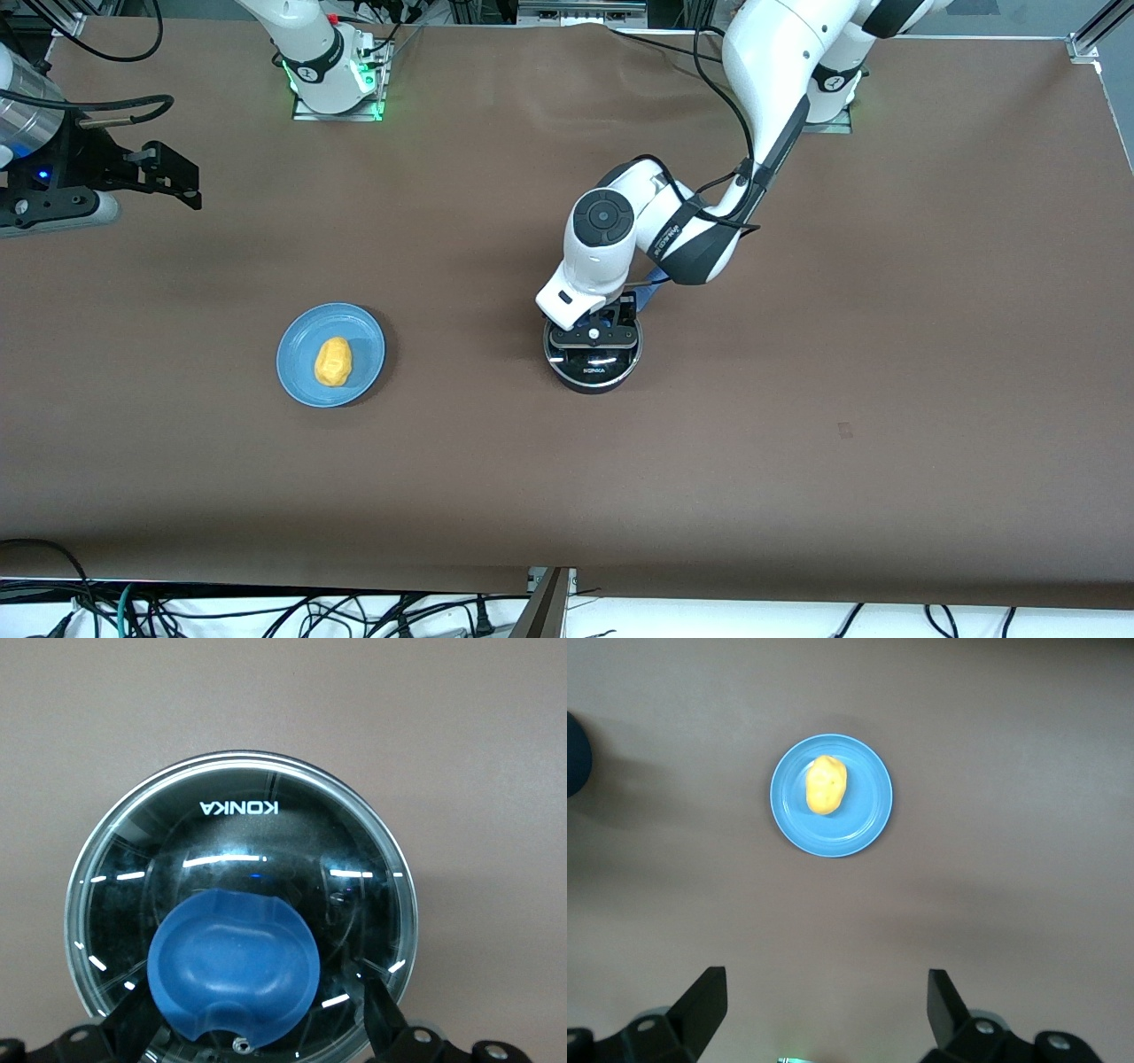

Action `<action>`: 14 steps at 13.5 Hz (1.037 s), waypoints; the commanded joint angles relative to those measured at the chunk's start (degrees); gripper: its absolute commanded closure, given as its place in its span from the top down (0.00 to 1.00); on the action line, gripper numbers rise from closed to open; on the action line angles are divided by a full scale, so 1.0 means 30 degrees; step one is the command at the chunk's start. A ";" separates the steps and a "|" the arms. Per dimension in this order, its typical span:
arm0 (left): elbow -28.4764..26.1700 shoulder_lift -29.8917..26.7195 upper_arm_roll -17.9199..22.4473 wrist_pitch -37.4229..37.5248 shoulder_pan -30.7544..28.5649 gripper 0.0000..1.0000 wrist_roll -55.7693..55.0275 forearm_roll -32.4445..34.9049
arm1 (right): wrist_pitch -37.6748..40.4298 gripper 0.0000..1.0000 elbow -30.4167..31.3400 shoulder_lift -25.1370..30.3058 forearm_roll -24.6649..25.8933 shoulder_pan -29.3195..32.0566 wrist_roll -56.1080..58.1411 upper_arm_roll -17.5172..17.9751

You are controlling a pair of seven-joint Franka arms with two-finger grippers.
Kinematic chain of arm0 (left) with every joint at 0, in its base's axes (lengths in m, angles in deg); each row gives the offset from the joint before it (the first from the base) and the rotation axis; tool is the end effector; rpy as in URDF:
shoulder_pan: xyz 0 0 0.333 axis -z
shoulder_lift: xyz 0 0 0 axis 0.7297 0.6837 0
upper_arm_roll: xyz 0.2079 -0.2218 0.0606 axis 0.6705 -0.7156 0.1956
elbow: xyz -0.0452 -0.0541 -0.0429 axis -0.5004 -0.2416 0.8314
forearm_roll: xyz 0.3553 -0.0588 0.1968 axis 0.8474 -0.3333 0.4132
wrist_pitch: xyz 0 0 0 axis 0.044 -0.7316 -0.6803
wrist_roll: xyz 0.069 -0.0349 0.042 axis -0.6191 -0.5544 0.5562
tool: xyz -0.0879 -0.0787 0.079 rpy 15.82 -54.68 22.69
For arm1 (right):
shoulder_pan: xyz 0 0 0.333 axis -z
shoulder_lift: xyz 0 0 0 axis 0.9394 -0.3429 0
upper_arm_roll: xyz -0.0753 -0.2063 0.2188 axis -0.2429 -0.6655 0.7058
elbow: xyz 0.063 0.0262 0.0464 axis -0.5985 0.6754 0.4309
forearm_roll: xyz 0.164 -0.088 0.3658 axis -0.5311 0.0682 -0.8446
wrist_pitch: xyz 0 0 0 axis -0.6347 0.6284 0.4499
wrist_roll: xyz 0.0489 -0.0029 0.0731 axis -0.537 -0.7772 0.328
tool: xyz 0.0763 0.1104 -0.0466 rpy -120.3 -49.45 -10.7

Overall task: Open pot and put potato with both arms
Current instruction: 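Lower the left gripper and grasp the blue knob of the lid, then lift the lid off with the left gripper while the right gripper reaches the potato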

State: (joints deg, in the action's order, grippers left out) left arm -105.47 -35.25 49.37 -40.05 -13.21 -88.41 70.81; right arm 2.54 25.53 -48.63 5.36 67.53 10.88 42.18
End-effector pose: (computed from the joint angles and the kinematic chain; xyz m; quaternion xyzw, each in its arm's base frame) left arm 0.5747 -0.4870 0.2274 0.9995 0.0165 0.0078 0.0263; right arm 0.5765 0.0661 0.5855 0.9958 0.0862 -0.0285 0.0141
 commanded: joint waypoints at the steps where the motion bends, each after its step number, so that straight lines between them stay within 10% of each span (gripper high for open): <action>1: 0.0732 0.0277 0.0081 0.0055 0.0002 1.00 0.0062 0.0569 | 0.0233 1.00 -0.0432 -0.0174 0.0166 0.0017 0.0010 0.0039; 4: 0.0732 0.0248 0.0198 0.0084 -0.0028 0.91 0.0266 0.0569 | 0.0233 1.00 -0.0432 -0.0174 0.0254 -0.0071 -0.0224 0.0097; 8: 0.0615 0.0248 0.0198 0.0113 -0.0028 0.52 0.0297 0.0628 | -0.0641 1.00 -0.0432 -0.1544 0.0136 0.0134 0.0009 0.0009; 14: 0.0791 -0.0717 0.0169 0.1049 -0.0495 0.52 0.0471 0.0276 | -0.0964 1.00 -0.0403 -0.5299 0.0488 0.0163 0.0039 -0.0049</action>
State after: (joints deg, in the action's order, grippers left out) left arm -103.98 -35.46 50.02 -39.53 -13.75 -88.02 71.04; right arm -0.08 25.91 -60.69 5.84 67.63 10.86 41.73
